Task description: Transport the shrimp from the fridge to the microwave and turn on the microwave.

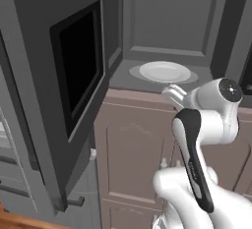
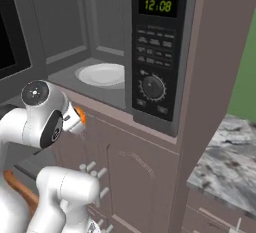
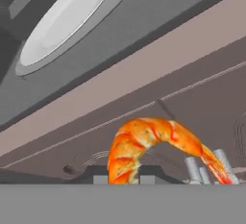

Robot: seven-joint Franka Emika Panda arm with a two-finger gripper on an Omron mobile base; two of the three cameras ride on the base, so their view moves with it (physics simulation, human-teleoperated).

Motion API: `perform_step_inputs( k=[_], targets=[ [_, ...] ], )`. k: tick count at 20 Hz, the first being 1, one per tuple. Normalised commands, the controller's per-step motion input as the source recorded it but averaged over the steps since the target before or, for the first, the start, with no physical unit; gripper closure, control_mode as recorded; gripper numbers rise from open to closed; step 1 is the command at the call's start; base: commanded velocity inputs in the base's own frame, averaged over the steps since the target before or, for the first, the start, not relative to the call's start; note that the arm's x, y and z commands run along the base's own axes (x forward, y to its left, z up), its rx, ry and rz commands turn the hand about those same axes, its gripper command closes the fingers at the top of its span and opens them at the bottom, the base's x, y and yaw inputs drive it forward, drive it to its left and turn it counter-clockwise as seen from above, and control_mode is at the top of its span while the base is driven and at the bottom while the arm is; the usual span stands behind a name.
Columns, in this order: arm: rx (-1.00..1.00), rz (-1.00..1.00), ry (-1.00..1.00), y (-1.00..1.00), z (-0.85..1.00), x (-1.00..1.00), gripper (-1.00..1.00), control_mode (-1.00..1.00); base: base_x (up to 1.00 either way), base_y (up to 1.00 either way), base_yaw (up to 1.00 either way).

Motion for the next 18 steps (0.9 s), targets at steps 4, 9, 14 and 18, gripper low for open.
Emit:
perform_step_inputs(
  k=[4,9,14,18],
  targets=[
    [-0.3,0.1,-0.22,0.0,0.0,0.61,1.0,-1.0,0.0,0.0,0.0],
    [-0.4,0.01,-0.17,0.01,0.26,0.28,1.0,-1.0,0.0,0.0,0.0],
    [-0.22,-0.03,-0.23,0.01,0.67,-0.05,1.0,-1.0,0.0,0.0,0.0],
    [-0.02,-0.07,-0.13,0.0,0.78,0.0,1.0,-1.0,0.0,0.0,0.0]
  ],
)
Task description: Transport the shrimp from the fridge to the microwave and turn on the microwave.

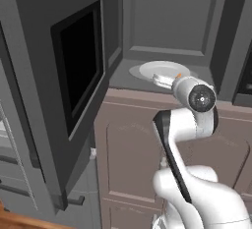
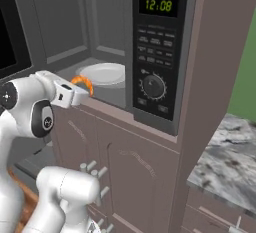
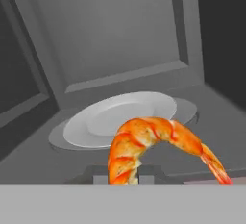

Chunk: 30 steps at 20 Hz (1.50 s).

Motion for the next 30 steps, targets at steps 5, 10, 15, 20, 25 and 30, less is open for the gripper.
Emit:
perform_step_inputs(
  k=[5,10,15,20,25,30],
  targets=[
    [0.11,-0.05,0.04,-0.09,0.98,-0.02,1.0,-1.0,0.0,0.0,0.0],
    [0.1,-0.01,0.22,-0.15,0.66,0.06,1.0,-1.0,0.0,0.0,0.0],
    [0.04,0.15,0.21,-0.13,0.01,0.37,1.0,-1.0,0.0,0.0,0.0],
    [0.0,0.23,0.03,0.0,-0.5,0.62,1.0,-1.0,0.0,0.0,0.0],
    [-0.02,0.19,0.0,0.0,-0.74,0.7,1.0,-1.0,0.0,0.0,0.0],
    [-0.01,0.05,0.0,0.01,-0.34,0.67,1.0,-1.0,0.0,0.0,0.0]
  ],
)
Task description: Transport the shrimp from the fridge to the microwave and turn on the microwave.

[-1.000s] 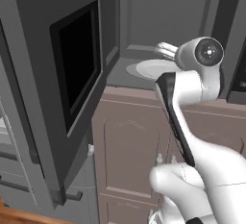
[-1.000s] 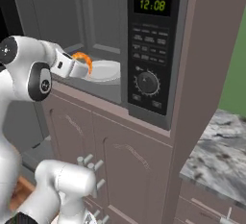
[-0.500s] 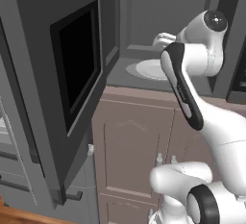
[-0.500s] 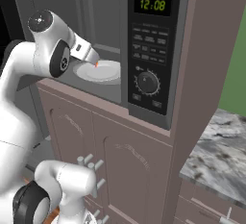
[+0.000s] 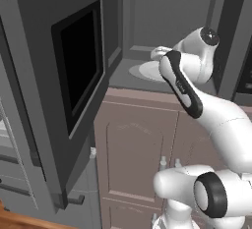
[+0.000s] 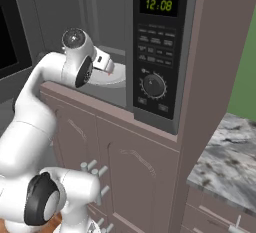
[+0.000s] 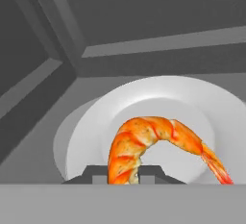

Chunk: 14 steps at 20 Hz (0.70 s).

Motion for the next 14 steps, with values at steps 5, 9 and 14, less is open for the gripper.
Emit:
perform_step_inputs(
  k=[5,9,14],
  targets=[
    [-0.03,0.0,0.07,0.08,-0.23,0.66,1.0,-1.0,0.0,0.0,0.0],
    [-0.05,0.01,0.01,0.04,-0.29,0.54,1.0,-1.0,0.0,0.0,0.0],
    [-0.02,0.03,0.0,0.0,-0.29,0.24,1.0,-1.0,0.0,0.0,0.0]
  ],
)
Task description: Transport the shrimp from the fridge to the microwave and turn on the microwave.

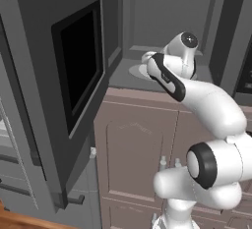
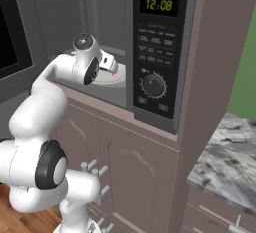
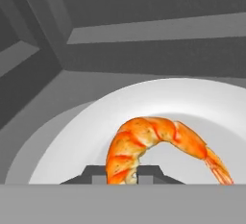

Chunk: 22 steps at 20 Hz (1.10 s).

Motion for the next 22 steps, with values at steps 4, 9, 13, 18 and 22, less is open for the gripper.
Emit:
perform_step_inputs(
  k=[4,9,13,18,22],
  targets=[
    [-0.01,0.04,0.0,0.0,-0.27,0.14,1.0,-1.0,0.0,0.0,0.0],
    [-0.02,0.04,0.0,0.0,-0.4,0.26,1.0,-1.0,0.0,0.0,0.0],
    [-0.04,0.03,0.0,0.0,-0.28,0.21,-1.0,-1.0,0.0,0.0,0.0],
    [-0.06,0.0,-0.06,0.19,0.1,-0.14,-1.0,-1.0,0.0,0.0,0.0],
    [-0.08,0.0,-0.1,0.34,0.37,-0.46,-1.0,-1.0,0.0,0.0,0.0]
  ],
)
